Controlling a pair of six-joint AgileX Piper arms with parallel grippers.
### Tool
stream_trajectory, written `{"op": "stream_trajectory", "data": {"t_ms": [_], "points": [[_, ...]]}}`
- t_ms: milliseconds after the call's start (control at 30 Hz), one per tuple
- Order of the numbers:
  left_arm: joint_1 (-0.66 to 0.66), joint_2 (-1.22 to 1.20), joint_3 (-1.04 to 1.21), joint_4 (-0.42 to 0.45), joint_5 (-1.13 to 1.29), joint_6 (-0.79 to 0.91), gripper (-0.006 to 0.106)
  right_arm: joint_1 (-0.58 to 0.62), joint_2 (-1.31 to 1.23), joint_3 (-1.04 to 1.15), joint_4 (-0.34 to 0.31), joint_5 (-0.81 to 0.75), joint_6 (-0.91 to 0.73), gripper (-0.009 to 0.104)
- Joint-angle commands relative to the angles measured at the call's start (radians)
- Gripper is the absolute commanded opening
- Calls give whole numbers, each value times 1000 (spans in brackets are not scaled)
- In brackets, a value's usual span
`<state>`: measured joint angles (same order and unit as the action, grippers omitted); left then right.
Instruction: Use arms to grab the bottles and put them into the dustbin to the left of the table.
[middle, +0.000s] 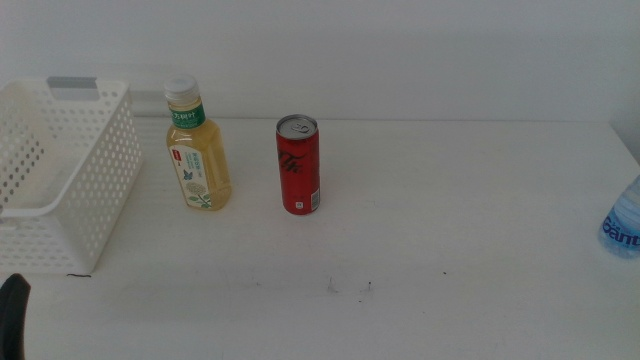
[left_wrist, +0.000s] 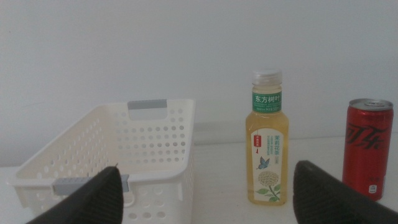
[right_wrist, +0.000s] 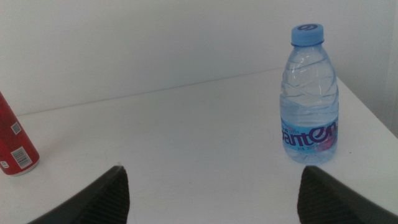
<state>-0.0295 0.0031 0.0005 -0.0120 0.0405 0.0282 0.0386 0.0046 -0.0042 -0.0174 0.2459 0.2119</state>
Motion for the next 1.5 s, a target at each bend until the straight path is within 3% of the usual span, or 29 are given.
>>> {"op": "stream_trajectory", "data": {"t_ms": [0, 167, 567, 667, 867, 1467], "points": [[4, -3, 0, -2, -15, 5, 94, -9, -5, 4, -3, -9, -3, 86], [-120, 217, 0, 12, -197, 23, 94, -9, -5, 4, -3, -9, -3, 86], [-549, 1278, 0, -70, -1204, 72, 94, -9, -5, 4, -3, -9, -3, 86], [-590, 1454, 0, -74, -1262, 33, 94, -9, -5, 4, -3, -9, -3, 86], [-600, 1577, -15, -23, -1262, -28, 94, -9, -5, 4, -3, -9, -3, 86], [-599, 1563, -45, -67, -1262, -28, 94, -9, -5, 4, -3, -9, -3, 86]]}}
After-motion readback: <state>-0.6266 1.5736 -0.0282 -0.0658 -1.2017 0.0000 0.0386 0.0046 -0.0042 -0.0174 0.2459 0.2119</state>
